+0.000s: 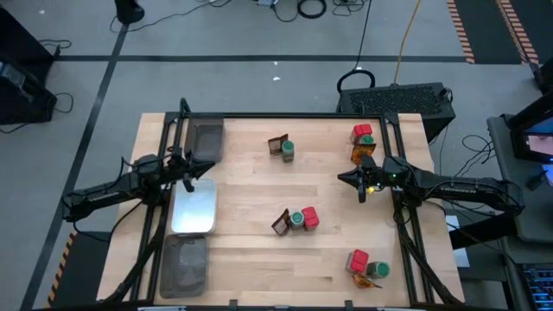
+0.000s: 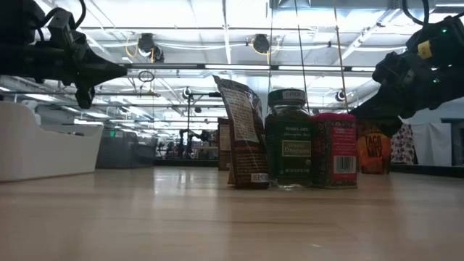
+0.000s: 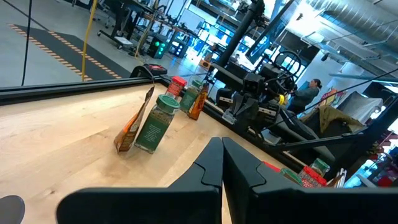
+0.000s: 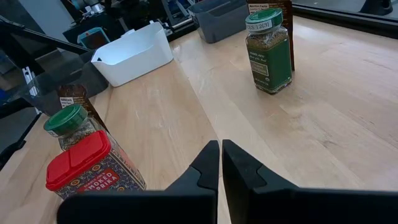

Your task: Sort spices by type

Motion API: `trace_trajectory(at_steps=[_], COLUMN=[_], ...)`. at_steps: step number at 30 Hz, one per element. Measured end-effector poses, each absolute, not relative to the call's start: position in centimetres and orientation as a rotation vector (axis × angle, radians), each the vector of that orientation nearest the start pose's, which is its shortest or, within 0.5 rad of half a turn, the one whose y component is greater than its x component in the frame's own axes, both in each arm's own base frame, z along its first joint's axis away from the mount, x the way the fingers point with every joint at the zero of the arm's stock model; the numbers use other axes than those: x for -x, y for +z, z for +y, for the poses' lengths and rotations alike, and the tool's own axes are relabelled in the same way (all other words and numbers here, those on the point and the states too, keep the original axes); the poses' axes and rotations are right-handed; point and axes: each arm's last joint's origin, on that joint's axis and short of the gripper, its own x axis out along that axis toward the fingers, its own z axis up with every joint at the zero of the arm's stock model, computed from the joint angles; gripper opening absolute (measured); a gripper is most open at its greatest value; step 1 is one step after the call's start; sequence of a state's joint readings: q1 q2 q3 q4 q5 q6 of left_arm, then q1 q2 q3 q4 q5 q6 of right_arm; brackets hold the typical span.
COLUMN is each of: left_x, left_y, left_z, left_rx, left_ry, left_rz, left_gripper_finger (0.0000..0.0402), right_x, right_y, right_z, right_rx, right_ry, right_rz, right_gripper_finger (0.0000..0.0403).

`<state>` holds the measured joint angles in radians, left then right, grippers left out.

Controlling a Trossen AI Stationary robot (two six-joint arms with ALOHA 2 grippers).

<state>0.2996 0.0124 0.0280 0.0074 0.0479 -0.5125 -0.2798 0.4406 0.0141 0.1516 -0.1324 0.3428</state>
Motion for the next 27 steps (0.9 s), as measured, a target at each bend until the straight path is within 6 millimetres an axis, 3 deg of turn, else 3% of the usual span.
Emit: trace_trajectory(at_steps=[18,22,27], left_x=[-9.3,-9.3,-9.3], left_y=[17.3,17.3,17.3], left_z=[2.7,2.7,2.7], left_rx=[0.506,0.506,0.506], left_ry=[0.240,0.240,0.240], left_rz=[-0.087,-0.087,-0.087], left_gripper_finger=[0.0006,0.0006,0.0006], right_x=[-11.9,-12.2,-12.8], right_y=[14.6,16.2,19.6], right_z=[-3.0,-3.1,-3.5], right_rx=[-0.457,-0.426,-0.393], right_ry=[-0.172,-0.148,-0.216], right_rz=[0.205,0.082,-0.033], right_gripper_finger=[0.0000,0.0000,0.0000])
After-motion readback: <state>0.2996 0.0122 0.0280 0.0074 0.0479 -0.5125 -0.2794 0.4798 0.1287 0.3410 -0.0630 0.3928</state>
